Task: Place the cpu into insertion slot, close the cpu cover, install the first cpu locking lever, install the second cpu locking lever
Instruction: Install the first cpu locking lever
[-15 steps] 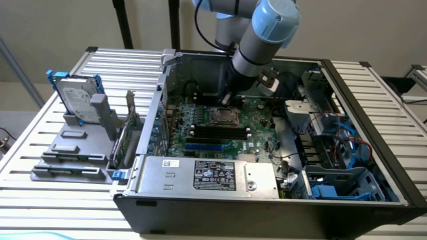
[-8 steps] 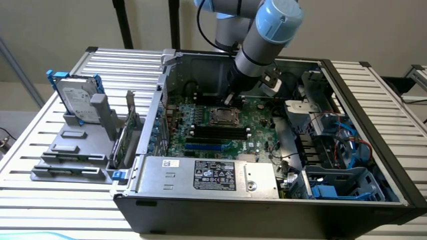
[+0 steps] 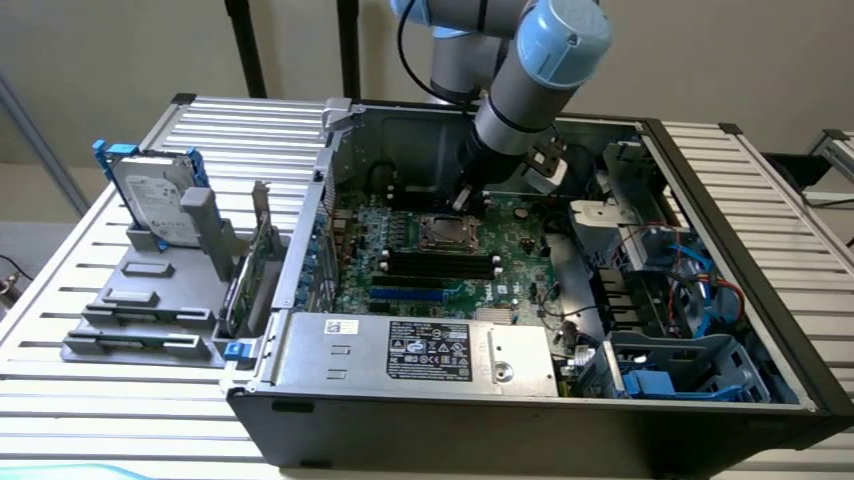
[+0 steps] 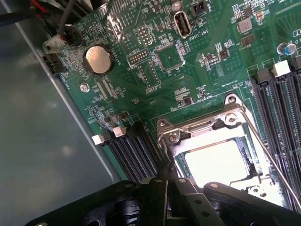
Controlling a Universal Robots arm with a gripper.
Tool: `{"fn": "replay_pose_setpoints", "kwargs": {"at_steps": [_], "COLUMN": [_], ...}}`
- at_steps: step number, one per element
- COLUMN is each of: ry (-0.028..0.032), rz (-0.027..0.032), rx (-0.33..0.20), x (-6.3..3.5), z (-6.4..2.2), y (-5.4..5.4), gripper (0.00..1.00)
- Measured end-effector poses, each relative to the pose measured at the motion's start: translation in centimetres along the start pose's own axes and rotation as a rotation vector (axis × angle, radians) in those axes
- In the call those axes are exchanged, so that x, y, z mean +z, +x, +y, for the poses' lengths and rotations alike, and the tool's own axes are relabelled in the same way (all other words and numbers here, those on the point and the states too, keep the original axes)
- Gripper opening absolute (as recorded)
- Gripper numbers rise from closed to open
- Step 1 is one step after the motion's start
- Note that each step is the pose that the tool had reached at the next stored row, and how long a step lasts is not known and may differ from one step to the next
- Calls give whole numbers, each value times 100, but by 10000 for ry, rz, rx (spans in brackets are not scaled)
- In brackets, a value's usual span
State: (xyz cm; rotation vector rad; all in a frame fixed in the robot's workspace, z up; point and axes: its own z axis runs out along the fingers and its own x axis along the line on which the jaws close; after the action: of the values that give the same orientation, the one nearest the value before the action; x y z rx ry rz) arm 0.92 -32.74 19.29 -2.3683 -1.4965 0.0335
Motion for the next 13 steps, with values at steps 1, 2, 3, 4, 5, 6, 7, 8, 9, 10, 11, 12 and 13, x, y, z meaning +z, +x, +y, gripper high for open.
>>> {"fn": "replay_pose_setpoints", "kwargs": {"at_steps": [1,2,3,4,5,6,7,8,9,10,11,12,13], "ry": [0,0,0,0,0,0,0,0,1,2,4,9,15], "rz": [0,1,0,-1,-2,-2,0,1,3,5,11,19,29], "rx": [0,0,0,0,0,0,1,1,0,-1,-2,-5,-9], "x": [2,3,4,4,4,5,5,5,5,5,5,5,5], "z": [5,10,13,17,19,21,22,23,24,25,25,25,25], "y": [2,4,5,6,7,8,9,9,9,10,10,10,9], "gripper": [11,11,11,11,11,11,11,11,11,11,11,11,11]}}
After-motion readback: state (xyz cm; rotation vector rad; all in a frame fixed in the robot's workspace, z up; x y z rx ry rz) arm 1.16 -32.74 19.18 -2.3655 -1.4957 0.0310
